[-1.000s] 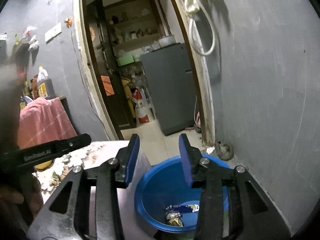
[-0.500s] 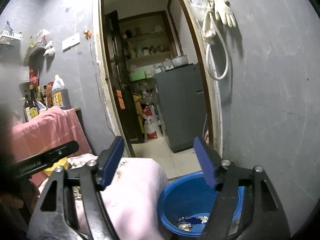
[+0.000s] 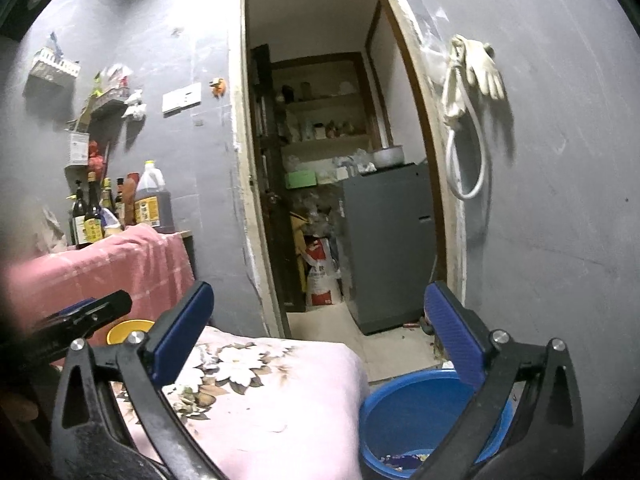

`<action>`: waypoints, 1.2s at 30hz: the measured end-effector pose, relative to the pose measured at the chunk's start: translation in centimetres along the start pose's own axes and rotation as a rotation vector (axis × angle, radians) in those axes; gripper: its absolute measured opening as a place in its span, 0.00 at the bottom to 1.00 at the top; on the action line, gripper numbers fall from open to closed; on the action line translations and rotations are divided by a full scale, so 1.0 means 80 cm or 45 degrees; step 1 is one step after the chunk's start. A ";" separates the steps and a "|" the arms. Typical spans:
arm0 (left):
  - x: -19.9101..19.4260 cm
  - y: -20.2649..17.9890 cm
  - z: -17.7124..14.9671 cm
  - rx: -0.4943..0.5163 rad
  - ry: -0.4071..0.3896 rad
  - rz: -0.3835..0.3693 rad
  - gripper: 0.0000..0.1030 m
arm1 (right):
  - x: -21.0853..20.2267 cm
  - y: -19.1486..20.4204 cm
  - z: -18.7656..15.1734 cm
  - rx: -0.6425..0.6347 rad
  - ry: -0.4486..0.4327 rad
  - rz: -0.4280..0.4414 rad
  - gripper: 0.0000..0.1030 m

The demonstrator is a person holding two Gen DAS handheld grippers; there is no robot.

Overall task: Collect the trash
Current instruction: 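Move both tools back toward the remaining trash on the table, then lower both tools toward the silver foil scraps and green paper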

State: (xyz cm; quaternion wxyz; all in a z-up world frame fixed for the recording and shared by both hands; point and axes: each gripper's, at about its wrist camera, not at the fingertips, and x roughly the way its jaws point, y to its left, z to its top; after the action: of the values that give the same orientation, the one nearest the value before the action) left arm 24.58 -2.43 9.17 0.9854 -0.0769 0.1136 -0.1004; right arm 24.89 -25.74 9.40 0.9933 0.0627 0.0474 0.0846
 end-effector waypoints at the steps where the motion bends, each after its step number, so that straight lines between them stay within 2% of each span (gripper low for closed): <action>1: -0.005 0.005 -0.002 0.001 -0.008 0.013 0.95 | -0.001 0.008 0.000 -0.008 -0.010 0.009 1.00; 10: -0.049 0.059 -0.009 -0.023 -0.072 0.138 0.96 | -0.011 0.061 -0.001 -0.054 -0.075 0.094 1.00; 20: -0.081 0.109 -0.024 -0.032 -0.121 0.266 0.96 | 0.000 0.116 -0.020 -0.103 -0.050 0.199 1.00; 26: -0.079 0.122 -0.038 -0.032 -0.113 0.307 0.97 | 0.016 0.137 -0.041 -0.133 -0.006 0.258 1.00; 36: -0.053 0.137 -0.065 -0.035 -0.058 0.338 0.97 | 0.061 0.148 -0.080 -0.173 0.116 0.290 1.00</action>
State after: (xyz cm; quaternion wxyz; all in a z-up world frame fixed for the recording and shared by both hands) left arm 21.31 8.45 3.14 0.9912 -0.0770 0.1016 0.0343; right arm 27.06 -12.58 4.23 0.9761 -0.0037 0.0790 0.2024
